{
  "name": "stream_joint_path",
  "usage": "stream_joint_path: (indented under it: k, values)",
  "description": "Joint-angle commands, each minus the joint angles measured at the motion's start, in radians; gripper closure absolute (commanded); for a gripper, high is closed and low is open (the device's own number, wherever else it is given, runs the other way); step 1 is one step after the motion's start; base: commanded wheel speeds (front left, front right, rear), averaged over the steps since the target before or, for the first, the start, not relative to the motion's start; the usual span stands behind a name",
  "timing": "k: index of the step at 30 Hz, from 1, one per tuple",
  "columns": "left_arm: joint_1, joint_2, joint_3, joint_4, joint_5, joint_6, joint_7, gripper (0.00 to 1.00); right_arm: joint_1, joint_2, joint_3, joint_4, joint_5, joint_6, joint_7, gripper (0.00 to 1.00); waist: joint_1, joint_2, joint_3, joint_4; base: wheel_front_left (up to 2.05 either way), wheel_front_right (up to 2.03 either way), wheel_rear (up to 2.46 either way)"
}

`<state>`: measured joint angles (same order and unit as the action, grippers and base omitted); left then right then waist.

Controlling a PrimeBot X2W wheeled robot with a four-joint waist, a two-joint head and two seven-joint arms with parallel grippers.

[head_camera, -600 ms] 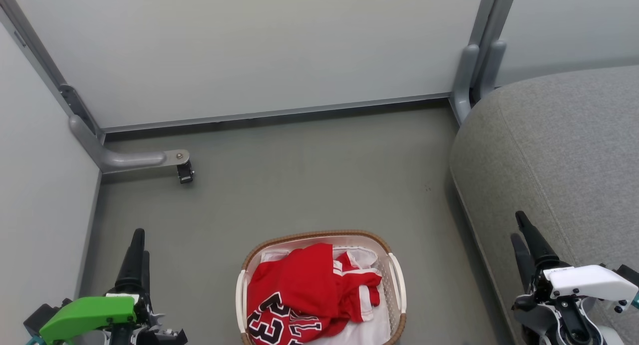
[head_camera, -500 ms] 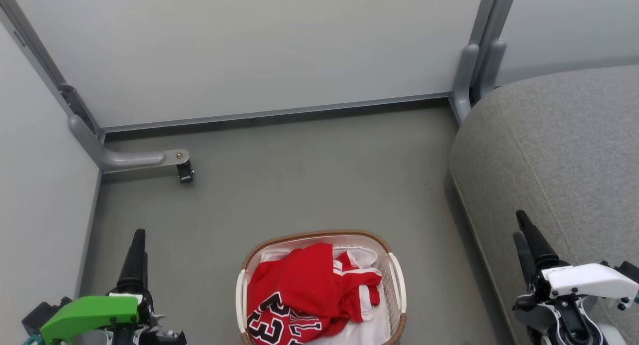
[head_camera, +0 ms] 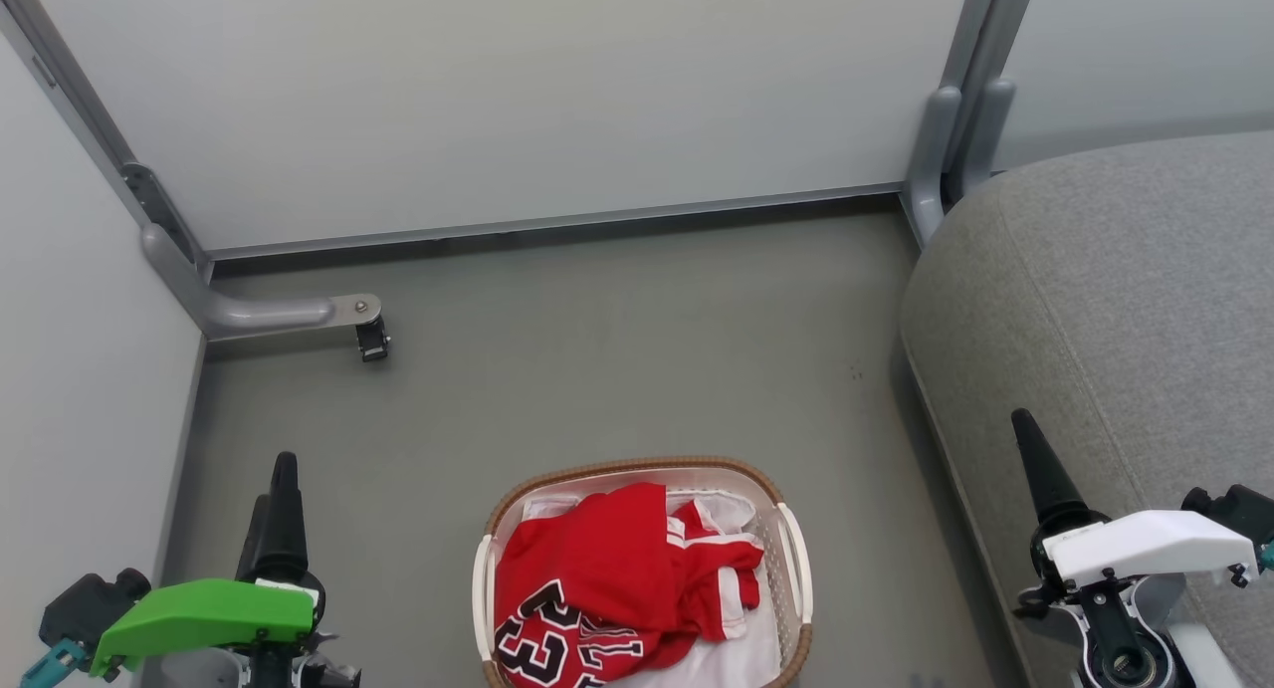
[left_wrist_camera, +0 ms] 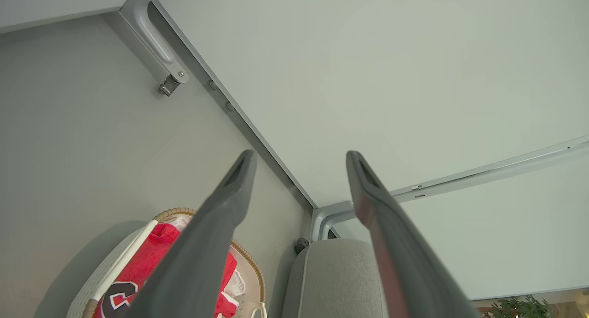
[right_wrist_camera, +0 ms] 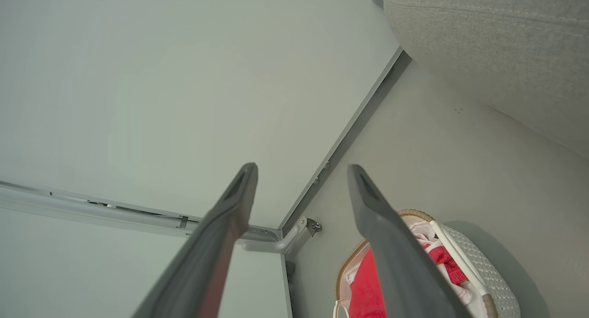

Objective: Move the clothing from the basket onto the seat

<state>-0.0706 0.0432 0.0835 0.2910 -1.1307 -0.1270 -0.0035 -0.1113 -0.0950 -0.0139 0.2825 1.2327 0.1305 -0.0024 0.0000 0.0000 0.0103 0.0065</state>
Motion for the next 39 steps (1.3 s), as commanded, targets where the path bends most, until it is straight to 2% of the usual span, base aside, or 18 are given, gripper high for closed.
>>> stream_joint_path:
  k: [1,15,39]
  values:
    - [-0.004,0.006,-0.003,-0.021,0.059,0.003,-0.014,0.00,-0.024,-0.014,0.008,-0.008,-0.046,0.000,-0.015,0.00,0.0000,0.0000,0.000,0.001,0.00,0.00,0.00]
    - [0.003,0.038,-0.077,-0.022,0.318,0.019,-0.064,0.00,-0.038,-0.024,0.053,0.025,-0.260,0.000,-0.065,0.00,0.0000,0.0000,0.005,0.005,0.00,0.00,0.00]
    - [0.017,0.081,-0.160,0.026,0.600,0.089,-0.136,0.00,-0.046,-0.049,0.111,0.053,-0.610,0.000,-0.137,0.00,0.0000,0.0000,0.010,0.013,0.00,0.00,0.00]
